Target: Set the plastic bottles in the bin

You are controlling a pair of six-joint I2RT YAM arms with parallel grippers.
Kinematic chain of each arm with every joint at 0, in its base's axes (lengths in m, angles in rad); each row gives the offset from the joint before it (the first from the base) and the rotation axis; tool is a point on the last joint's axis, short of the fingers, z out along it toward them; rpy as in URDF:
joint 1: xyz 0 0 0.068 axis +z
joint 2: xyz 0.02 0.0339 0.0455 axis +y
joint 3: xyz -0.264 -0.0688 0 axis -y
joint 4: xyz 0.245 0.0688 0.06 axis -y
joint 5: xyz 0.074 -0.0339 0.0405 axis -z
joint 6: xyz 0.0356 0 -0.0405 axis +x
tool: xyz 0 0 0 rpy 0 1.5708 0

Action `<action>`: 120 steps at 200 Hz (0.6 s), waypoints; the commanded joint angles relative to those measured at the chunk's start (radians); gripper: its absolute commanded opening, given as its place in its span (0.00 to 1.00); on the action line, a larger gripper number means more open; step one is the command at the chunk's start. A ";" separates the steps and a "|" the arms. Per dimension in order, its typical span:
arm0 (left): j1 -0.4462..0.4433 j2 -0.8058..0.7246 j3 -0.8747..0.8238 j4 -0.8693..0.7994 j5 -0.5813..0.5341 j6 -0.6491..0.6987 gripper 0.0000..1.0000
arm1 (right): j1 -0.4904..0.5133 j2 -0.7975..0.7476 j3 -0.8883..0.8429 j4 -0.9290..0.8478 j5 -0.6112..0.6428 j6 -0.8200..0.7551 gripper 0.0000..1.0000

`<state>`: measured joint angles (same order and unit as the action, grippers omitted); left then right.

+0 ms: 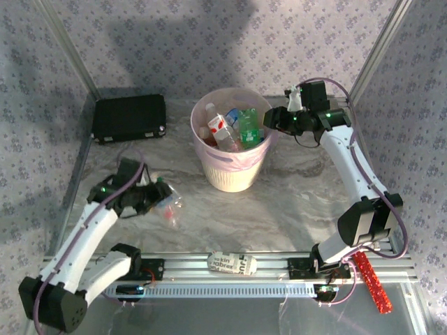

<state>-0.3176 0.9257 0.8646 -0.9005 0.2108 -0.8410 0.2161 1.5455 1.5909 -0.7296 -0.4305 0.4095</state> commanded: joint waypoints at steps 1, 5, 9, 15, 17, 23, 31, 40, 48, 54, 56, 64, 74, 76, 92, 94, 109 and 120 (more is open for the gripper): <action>0.008 0.133 0.252 -0.001 0.041 0.126 0.62 | -0.004 0.013 0.036 -0.026 0.014 -0.017 0.48; 0.008 0.162 0.301 0.002 0.052 0.141 0.61 | -0.005 0.014 0.036 -0.026 0.016 -0.016 0.48; 0.005 0.191 0.353 0.003 0.060 0.154 0.61 | -0.004 0.014 0.036 -0.027 0.016 -0.016 0.48; 0.002 0.233 0.432 0.003 0.068 0.175 0.61 | -0.004 0.014 0.038 -0.028 0.016 -0.016 0.48; 0.000 0.246 0.458 0.004 0.070 0.182 0.61 | -0.004 0.013 0.038 -0.026 0.016 -0.016 0.48; -0.007 0.291 0.542 0.000 0.073 0.206 0.61 | -0.003 0.013 0.038 -0.028 0.018 -0.015 0.48; -0.018 0.351 0.661 -0.015 0.075 0.236 0.61 | -0.003 0.012 0.038 -0.029 0.022 -0.014 0.48; -0.041 0.418 0.782 -0.027 0.080 0.260 0.61 | -0.001 0.012 0.038 -0.029 0.025 -0.012 0.48; -0.074 0.480 0.901 -0.042 0.078 0.283 0.61 | 0.000 0.012 0.039 -0.027 0.027 -0.012 0.48; -0.104 0.530 0.990 -0.065 0.069 0.302 0.60 | 0.002 0.013 0.040 -0.026 0.029 -0.009 0.48; -0.114 0.546 1.021 -0.074 0.065 0.310 0.61 | 0.002 0.013 0.040 -0.025 0.029 -0.008 0.48; -0.161 0.617 1.154 -0.116 0.038 0.341 0.61 | 0.003 0.015 0.041 -0.024 0.030 -0.006 0.48; -0.204 0.701 1.292 -0.163 0.036 0.367 0.61 | 0.004 0.019 0.046 -0.024 0.028 -0.003 0.48; -0.212 0.718 1.318 -0.170 0.037 0.369 0.61 | 0.005 0.020 0.047 -0.024 0.027 -0.003 0.48; -0.259 0.836 1.480 -0.220 0.062 0.381 0.61 | 0.009 0.020 0.053 -0.021 0.027 0.001 0.48; -0.265 0.850 1.502 -0.228 0.065 0.382 0.61 | 0.009 0.020 0.055 -0.021 0.026 0.002 0.48; -0.296 0.955 1.649 -0.305 0.084 0.390 0.61 | 0.011 0.019 0.066 -0.025 0.021 0.002 0.48; -0.318 1.019 1.736 -0.348 0.089 0.396 0.61 | 0.011 0.019 0.077 -0.031 0.025 -0.002 0.48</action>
<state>-0.6037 1.8236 2.4413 -1.0718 0.2703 -0.4984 0.2188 1.5604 1.6188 -0.7319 -0.4152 0.4103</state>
